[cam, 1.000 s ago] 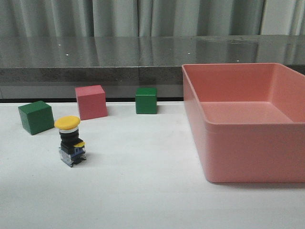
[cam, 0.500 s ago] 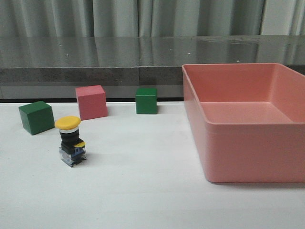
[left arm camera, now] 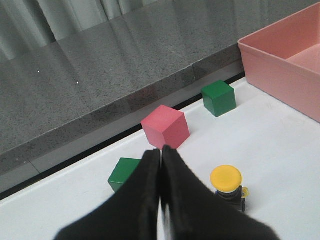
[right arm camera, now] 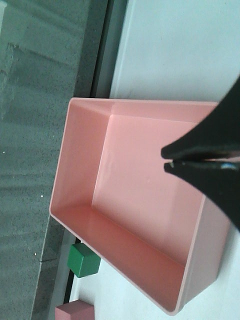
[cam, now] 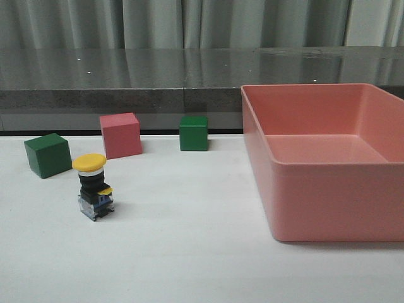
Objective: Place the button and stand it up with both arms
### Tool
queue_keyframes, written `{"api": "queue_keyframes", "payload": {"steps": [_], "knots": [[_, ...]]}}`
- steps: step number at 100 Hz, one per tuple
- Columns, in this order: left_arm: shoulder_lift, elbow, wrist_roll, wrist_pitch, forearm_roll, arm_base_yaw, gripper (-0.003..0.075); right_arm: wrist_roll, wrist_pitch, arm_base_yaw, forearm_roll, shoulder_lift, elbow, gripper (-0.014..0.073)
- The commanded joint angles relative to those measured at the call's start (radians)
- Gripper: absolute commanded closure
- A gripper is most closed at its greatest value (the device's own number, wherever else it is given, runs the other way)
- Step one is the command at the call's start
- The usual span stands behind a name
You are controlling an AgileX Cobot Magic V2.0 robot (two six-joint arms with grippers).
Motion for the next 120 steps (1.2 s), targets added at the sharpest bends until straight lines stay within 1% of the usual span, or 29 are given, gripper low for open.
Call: {"api": "queue_keyframes", "payload": {"steps": [1,19,40,59,69,85,96,120], "knots": [[0.002,-0.029,-0.013,-0.053,-0.015,0.002,0.0739,-0.003,-0.071,-0.006,0.012,0.006,-0.024,0.0654],[-0.007,-0.027,-0.013,-0.058,-0.042,0.02,0.0739,-0.003,-0.071,-0.006,0.012,0.006,-0.024,0.0654],[-0.122,0.045,-0.018,-0.062,-0.04,0.133,0.0739,-0.003,-0.071,-0.006,0.012,0.006,-0.024,0.0654],[-0.306,0.186,-0.166,-0.062,0.034,0.237,0.0739,-0.003,-0.071,-0.006,0.012,0.006,-0.024,0.0654],[-0.416,0.262,-0.2,-0.062,0.049,0.273,0.0739,-0.003,-0.071,-0.006,0.012,0.006,-0.024,0.0654],[-0.59,0.358,-0.265,-0.062,0.095,0.299,0.0739,-0.003,-0.071,-0.006,0.012,0.006,-0.024,0.0654],[-0.68,0.401,-0.273,-0.062,0.097,0.31,0.0739,-0.003,-0.071,-0.006,0.012,0.006,-0.024,0.0654],[-0.676,0.448,-0.274,-0.124,0.09,0.318,0.0739,-0.003,-0.068,-0.006,0.012,0.008,-0.024,0.0654]]}}
